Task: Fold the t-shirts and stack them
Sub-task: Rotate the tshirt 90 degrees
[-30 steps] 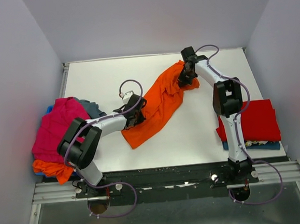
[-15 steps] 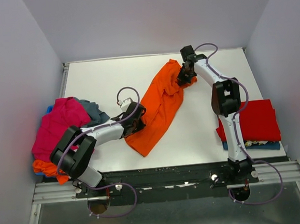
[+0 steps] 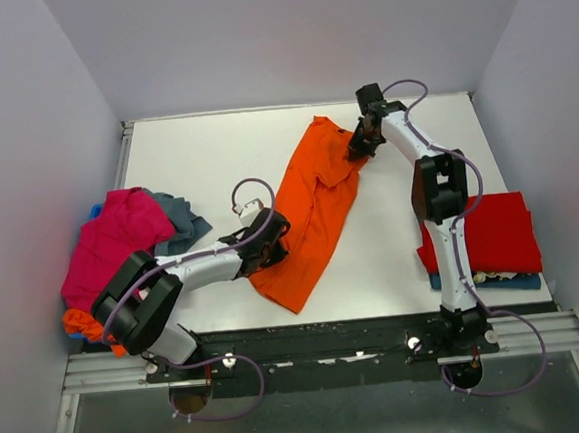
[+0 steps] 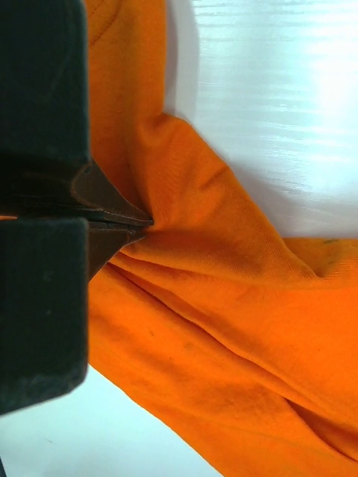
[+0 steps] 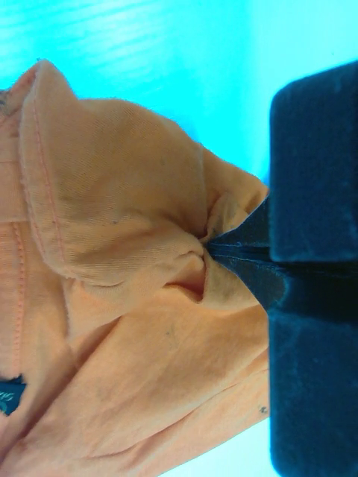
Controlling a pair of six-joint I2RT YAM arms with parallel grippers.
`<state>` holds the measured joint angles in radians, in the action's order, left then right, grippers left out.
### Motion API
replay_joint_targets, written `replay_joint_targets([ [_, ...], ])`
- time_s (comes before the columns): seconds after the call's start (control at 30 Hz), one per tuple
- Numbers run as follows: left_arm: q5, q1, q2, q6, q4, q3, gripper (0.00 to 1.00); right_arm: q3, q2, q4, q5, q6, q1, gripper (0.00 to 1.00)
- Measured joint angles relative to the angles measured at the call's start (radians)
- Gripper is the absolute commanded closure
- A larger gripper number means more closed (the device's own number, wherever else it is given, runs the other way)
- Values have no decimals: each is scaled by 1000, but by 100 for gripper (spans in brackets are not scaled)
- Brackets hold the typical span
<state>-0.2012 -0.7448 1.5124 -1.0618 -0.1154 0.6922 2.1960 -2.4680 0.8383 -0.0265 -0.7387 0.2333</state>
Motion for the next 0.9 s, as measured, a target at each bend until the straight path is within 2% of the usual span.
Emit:
replay_joint_targets([
  [0.4,-7,-113,-39,-108,22,-53,100,163,-108,6,-23,11,-24,99],
  [0.8,-6,-257,-7,-243,168,-90,100,241,-156,-2,-60,29,-52,99],
  [0.9,-5,-280,32,-254,192,-62,93,253,-166,-10,-73,37,-53,97],
])
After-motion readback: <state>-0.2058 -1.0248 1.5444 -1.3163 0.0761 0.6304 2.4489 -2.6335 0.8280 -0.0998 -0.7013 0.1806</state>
